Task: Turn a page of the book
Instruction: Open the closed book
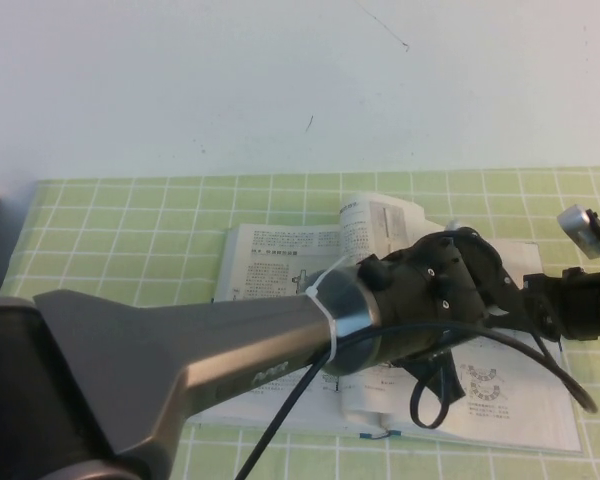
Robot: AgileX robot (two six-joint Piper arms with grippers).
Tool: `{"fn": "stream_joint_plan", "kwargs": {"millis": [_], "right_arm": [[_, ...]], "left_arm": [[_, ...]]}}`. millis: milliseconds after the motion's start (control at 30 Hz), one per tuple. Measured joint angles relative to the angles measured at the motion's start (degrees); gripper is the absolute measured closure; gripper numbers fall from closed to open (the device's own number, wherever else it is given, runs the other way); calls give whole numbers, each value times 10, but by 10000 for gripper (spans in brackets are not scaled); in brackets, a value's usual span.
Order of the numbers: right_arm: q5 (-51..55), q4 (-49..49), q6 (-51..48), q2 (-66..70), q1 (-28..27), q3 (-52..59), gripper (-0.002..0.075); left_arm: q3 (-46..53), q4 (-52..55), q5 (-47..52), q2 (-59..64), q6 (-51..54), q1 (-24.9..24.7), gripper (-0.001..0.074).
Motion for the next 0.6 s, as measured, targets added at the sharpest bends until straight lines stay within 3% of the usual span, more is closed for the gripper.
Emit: {"fn": "stream_joint_plan", "kwargs": {"millis": [167, 600], "right_arm": [[0, -1, 3, 0, 0, 0, 728], [1, -3, 5, 0, 0, 0, 728]], "left_arm": [[-1, 64, 67, -4, -48, 10, 739], [-1, 7, 129, -19, -46, 123, 739]]}}
